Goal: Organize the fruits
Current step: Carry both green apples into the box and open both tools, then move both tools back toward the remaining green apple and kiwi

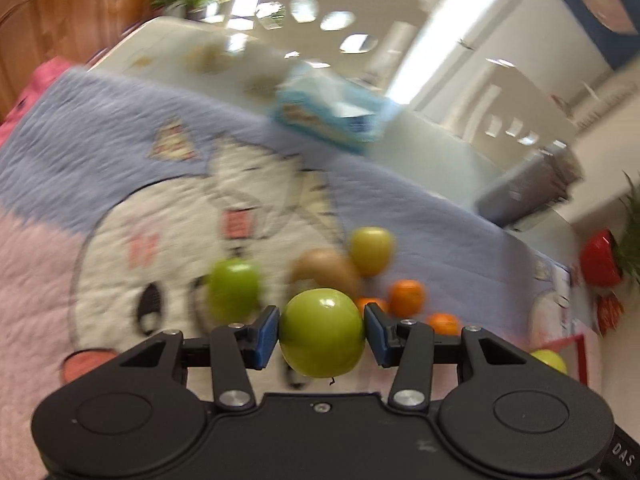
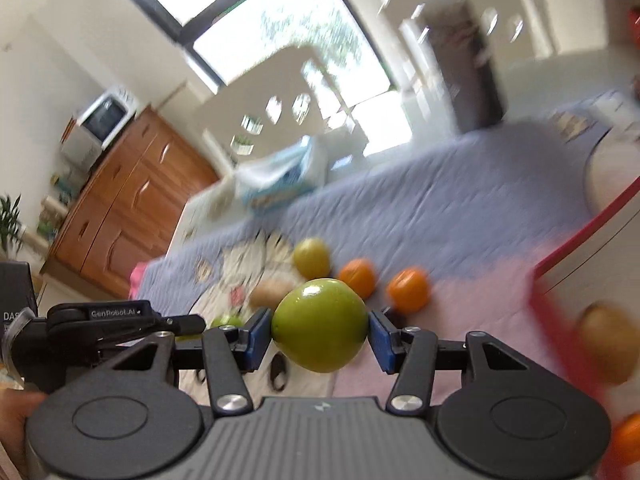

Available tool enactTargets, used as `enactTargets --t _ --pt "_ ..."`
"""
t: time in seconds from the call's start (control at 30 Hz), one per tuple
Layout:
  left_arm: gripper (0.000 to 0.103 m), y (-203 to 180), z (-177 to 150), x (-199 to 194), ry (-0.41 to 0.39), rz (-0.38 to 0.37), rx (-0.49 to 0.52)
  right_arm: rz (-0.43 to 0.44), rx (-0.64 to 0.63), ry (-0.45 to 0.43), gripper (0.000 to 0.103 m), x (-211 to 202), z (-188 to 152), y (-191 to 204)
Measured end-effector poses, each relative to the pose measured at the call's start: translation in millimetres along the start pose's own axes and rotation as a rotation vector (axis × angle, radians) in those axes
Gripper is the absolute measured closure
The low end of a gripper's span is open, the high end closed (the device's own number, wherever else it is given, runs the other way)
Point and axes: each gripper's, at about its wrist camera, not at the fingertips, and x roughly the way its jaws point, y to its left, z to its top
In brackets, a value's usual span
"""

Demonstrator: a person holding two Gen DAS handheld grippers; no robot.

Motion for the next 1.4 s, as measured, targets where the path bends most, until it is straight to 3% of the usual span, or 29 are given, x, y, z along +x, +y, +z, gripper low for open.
enactTargets --t 0.3,0.47,0.67,0.93,1.2,1.3,1.37,1.4 --pt "0.048 -147 -3 13 0.056 -0.162 0.209 -0.216 0.041 -0.115 0.049 -62 11 -90" --pt "0.048 -229 -32 35 0.142 -0.236 0.335 -0.288 0.127 -0.116 0.049 -84 -8 -151" --pt "0.048 -301 -75 73 0.245 -0.259 0.476 -0.319 0.226 -0.094 0.049 -94 -26 -204" --pt "0.048 -326 -109 128 0.337 -0.187 0.566 -0.320 0.256 -0.052 0.049 -91 -43 -230" --pt "0.048 -337 -122 159 0.383 -0.120 0.586 -0.376 0.218 0.011 0.049 -80 -38 -244" --pt "0.048 -338 -125 168 0.404 -0.108 0.584 -0.361 0.236 0.029 0.049 -75 -41 -250" --pt "0.042 -339 -128 172 0.421 -0.101 0.594 -0.363 0.251 0.040 0.046 -73 -43 -253" --pt "0.033 -340 -127 173 0.419 -0.106 0.590 -0.369 0.252 0.046 0.044 -72 -44 -254"
